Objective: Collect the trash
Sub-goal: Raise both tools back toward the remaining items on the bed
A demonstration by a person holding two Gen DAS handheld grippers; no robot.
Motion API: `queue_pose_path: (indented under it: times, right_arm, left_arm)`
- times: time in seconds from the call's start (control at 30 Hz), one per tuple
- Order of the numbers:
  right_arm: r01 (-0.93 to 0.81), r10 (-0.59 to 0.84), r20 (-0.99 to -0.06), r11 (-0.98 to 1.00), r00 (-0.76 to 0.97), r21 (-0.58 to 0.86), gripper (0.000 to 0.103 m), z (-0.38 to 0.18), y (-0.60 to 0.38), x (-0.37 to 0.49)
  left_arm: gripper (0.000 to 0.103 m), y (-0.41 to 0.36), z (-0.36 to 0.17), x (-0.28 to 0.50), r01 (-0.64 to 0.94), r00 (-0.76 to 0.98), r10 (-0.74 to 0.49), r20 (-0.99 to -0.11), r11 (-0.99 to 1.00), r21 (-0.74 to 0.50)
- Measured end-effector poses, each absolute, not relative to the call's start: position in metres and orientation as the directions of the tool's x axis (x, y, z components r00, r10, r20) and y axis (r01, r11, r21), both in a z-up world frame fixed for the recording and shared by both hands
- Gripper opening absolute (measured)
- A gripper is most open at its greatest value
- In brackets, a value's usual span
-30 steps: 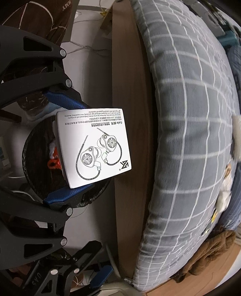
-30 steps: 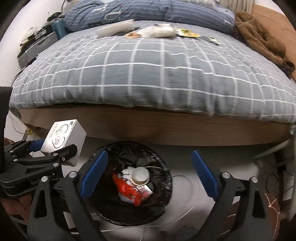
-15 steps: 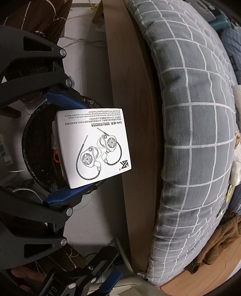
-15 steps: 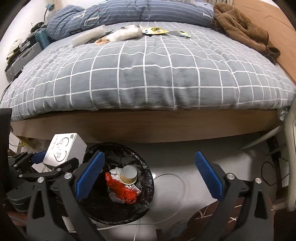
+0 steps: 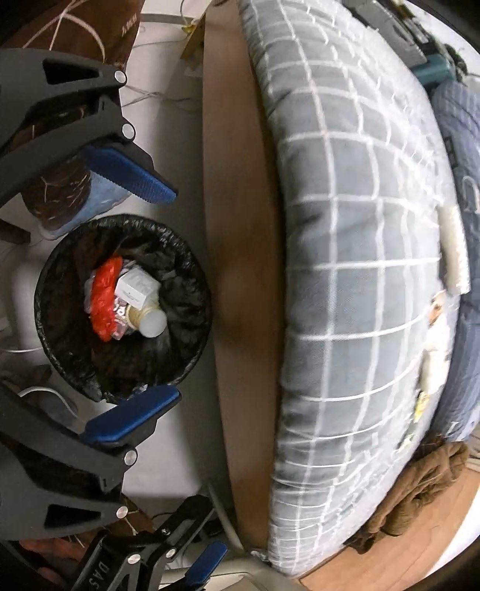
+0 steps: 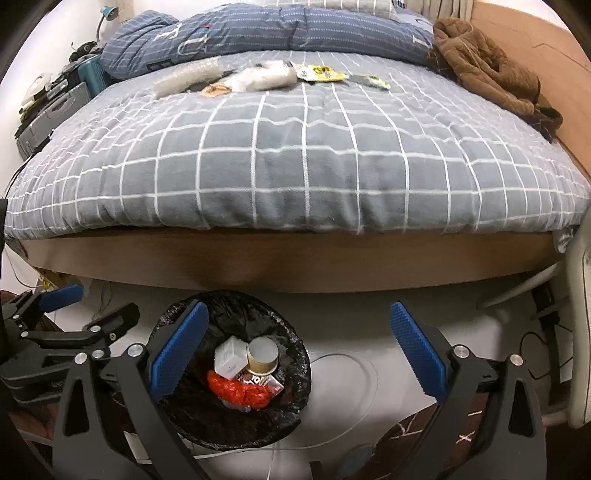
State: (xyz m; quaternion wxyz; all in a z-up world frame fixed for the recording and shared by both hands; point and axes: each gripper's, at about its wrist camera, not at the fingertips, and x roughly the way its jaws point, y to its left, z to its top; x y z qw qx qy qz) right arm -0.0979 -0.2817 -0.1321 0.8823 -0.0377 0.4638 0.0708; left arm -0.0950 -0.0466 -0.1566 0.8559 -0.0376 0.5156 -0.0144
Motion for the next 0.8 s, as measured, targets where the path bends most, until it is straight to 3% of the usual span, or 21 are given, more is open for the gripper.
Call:
queue_pose_path:
  times: [0.8]
  right_arm:
    - [-0.171,0.109,-0.718,0.985,0.687,-0.014,0.095,-0.032,-0.268,-0.091]
  left_arm:
    - [0.097,-0.015,-0.048,-0.091,-0.062,0.626,-0.044,-0.778,0.992,-0.106]
